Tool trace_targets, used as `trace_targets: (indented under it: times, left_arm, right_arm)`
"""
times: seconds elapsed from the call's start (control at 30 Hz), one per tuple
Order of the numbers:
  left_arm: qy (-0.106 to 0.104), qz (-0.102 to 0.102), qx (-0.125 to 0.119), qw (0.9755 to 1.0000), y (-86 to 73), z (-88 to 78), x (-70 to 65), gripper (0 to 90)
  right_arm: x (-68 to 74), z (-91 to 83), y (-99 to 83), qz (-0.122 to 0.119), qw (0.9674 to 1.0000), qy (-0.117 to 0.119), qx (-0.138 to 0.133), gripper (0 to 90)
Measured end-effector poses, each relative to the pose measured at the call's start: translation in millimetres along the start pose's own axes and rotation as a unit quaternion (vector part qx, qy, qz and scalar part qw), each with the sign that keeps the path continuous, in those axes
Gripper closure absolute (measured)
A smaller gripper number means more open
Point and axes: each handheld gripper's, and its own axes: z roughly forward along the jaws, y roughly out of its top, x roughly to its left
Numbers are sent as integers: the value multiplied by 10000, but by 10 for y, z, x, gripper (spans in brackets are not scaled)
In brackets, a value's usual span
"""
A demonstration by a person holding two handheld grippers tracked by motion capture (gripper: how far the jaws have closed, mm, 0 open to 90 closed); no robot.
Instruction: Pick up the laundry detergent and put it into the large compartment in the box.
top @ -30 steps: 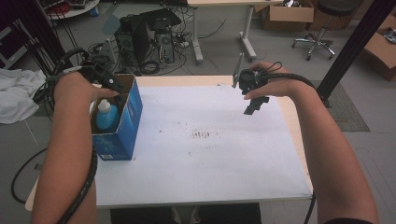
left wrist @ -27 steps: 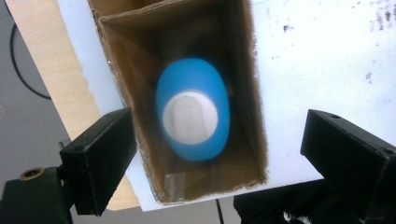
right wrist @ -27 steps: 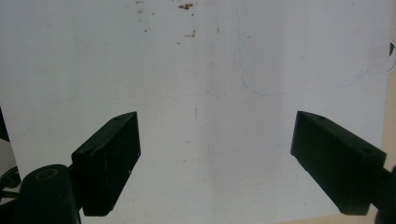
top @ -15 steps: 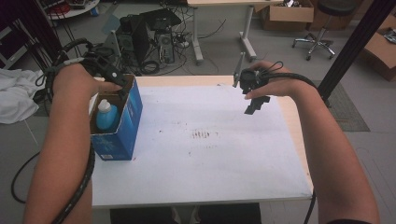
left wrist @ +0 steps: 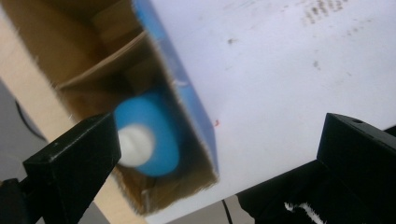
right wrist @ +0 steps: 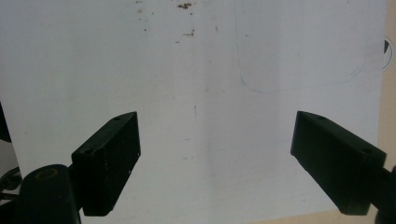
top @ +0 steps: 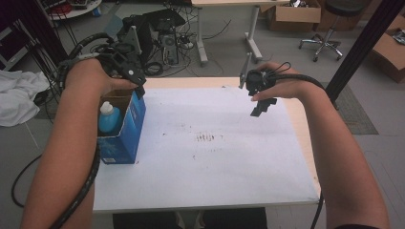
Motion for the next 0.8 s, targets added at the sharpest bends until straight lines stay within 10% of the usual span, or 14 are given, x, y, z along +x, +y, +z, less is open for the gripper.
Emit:
trace_targets:
  times: [0.23,0.53,0.63,0.73,0.77,0.8]
  left_arm:
    - [-387,787,-103,9961,116,37,-251,1]
    - [-617,1864,-189,9803,235,40,-649,1]
    - [-576,2235,-150,9729,248,47,-744,1]
    - [-515,2749,-209,9599,252,59,-821,1]
    - [-368,3104,-299,9494,244,72,-870,1]
    - [-368,3104,-299,9494,244,72,-870,1]
  right_arm:
    - [-17,7,6,-49,10000,4,9,161]
    - [8,8,27,-139,9999,58,58,161]
    - [10,4,19,-140,9999,73,44,161]
    - [36,-7,-1,-110,9999,82,77,161]
    - [40,-6,-4,-138,9998,86,92,161]
    - [48,-2,-9,-133,9998,94,106,161]
